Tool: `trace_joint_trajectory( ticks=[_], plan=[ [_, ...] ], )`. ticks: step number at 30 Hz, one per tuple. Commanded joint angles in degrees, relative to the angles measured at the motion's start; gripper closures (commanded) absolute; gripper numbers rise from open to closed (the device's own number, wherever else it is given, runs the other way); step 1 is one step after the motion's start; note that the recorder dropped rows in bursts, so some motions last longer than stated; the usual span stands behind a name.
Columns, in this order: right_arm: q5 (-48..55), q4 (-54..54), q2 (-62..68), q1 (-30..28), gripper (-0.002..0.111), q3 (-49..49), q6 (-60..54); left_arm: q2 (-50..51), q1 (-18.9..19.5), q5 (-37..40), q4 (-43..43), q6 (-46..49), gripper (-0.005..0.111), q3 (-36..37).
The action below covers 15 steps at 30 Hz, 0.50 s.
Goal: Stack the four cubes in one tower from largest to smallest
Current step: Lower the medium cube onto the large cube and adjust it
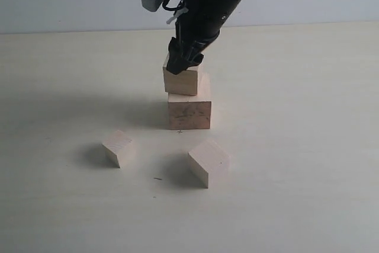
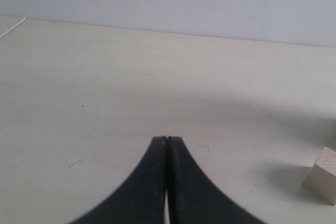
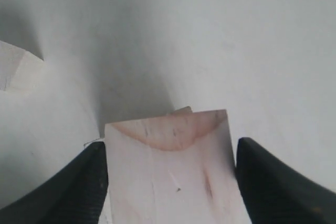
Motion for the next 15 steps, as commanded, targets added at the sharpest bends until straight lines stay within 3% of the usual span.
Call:
trace_joint_trajectory(
  ticks=[1,8,15],
  plan=[
    [3.90,-5.99,0.36,-0.16,0.054,0.29,0.19,0.19,-0.37,-0.55,0.09,-0.43,0.107,-0.03],
    [4.87,-7.22,-0.53,-0.16,0.054,0.29,0.19,0.19,-0.37,-0.55,0.09,-0.43,0.107,-0.03],
    [4.21,-1.34,-1.62,-0.16,0.054,0.29,0.60,0.19,-0.37,-0.55,0.09,-0.43,0.107,-0.03]
  ],
)
